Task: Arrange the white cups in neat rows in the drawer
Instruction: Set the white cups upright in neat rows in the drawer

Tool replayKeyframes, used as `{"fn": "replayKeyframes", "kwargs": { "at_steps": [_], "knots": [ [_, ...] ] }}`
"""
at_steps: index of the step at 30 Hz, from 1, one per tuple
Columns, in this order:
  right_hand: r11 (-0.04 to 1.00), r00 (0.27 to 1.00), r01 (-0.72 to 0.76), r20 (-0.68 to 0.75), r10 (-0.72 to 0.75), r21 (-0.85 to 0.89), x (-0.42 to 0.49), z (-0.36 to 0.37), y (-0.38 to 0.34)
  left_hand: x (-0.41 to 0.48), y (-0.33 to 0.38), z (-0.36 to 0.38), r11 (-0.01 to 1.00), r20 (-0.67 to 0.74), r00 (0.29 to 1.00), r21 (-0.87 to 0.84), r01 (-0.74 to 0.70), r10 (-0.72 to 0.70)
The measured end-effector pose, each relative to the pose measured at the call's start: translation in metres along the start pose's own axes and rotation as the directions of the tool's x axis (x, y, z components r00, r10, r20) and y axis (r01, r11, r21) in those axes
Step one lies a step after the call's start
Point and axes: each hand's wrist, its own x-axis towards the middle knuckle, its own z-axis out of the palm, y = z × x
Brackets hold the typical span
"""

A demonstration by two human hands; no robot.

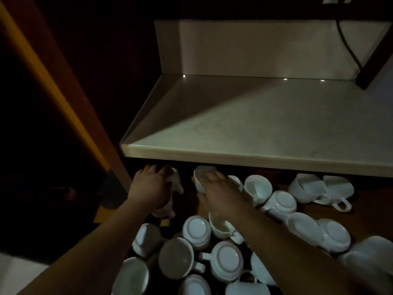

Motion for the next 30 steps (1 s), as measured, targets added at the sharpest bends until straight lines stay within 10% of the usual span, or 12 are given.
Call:
{"fn": "replayKeyframes", "kwargs": {
  "at_steps": [10, 24, 28, 30],
  "knots": [
    [0.961, 0.966, -0.193, 0.130, 0.222, -0.199, 0.024, 0.012, -0.021, 0.008, 0.033, 0.021, 0.992, 0.027, 0.999, 0.121, -0.030, 0.027],
    [0.991, 0.989, -0.125, -0.081, 0.122, -0.041, 0.000, 0.003, -0.012, -0.019, 0.030, -0.022, 0.963, 0.149, 0.982, -0.258, -0.077, 0.119],
    [0.937, 0.959, -0.187, -0.152, 0.239, 0.296, -0.014, -0.017, -0.021, -0.043, 0.020, -0.046, 0.868, 0.029, 0.994, -0.490, -0.082, 0.110],
    [0.750, 0.931, -0.250, -0.062, 0.361, 0.612, -0.018, -0.026, -0.025, -0.054, 0.014, -0.051, 0.751, -0.071, 0.995, -0.653, -0.103, 0.075]
  ]
}}
